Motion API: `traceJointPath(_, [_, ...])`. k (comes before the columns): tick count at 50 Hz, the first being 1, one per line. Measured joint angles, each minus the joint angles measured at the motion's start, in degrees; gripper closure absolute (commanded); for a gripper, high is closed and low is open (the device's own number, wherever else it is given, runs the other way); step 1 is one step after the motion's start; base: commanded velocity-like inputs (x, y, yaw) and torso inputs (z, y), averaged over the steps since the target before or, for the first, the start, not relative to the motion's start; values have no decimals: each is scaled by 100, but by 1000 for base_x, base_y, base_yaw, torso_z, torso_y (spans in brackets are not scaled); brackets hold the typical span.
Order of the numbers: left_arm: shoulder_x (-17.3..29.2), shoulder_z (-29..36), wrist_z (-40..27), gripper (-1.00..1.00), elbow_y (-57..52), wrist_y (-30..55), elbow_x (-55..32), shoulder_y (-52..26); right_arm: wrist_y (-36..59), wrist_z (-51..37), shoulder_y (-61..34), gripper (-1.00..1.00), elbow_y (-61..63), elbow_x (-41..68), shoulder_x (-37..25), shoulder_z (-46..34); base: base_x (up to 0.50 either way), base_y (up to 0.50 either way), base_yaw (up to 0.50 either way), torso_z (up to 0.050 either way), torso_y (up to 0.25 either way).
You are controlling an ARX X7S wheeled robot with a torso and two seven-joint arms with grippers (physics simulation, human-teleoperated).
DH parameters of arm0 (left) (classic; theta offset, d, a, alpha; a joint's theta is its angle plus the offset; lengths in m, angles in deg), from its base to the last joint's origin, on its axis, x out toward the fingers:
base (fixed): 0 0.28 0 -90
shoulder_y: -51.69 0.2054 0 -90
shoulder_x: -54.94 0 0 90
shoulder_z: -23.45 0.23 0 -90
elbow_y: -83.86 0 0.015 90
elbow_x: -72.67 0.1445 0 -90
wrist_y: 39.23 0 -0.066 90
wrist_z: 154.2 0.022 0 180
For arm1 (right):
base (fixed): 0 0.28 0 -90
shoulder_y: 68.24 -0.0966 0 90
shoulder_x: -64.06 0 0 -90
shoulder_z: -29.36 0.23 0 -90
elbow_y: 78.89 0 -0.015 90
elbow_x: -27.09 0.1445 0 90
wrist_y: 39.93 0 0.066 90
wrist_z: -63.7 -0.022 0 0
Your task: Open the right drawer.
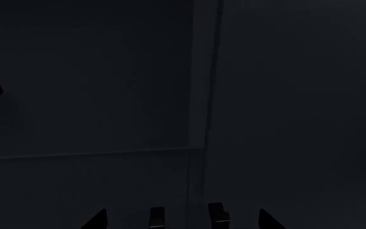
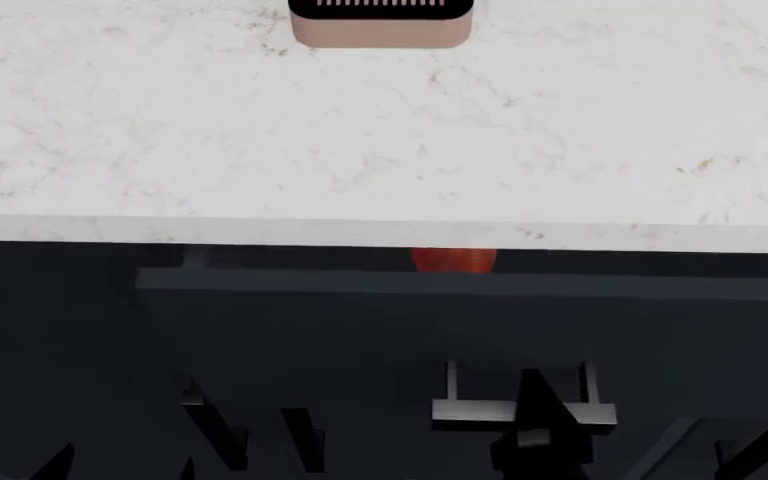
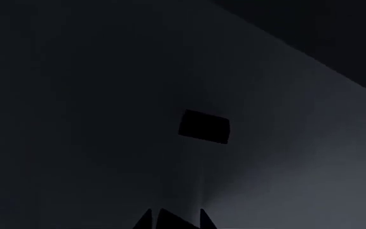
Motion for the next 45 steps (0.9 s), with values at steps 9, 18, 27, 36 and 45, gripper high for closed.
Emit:
traceJointPath(9, [11, 15, -20, -100, -15, 12, -2, -3, 67, 33, 83, 100, 102, -59, -47, -35, -1, 1, 2, 0, 0])
traceJointPath(18, [21, 32, -37, -100, -33, 26, -8, -5, 83, 68, 94, 100, 132, -83, -65, -51, 0, 1, 2, 0, 0])
traceJointPath(27, [25, 45, -38, -100, -4, 6, -16, -16, 76, 79, 94, 100, 140, -83, -70, -48, -1, 1, 2, 0, 0])
traceJointPath(36, [34, 55, -44, -100, 7, -16, -24, -22, 73, 117, 77, 100, 154, -91, -78, -51, -74, 1, 1, 0, 0])
traceJointPath(45, [41, 64, -47, -100, 30, -46, -34, -21, 69, 113, 88, 100, 157, -90, -78, -50, -174, 0, 0, 0, 0])
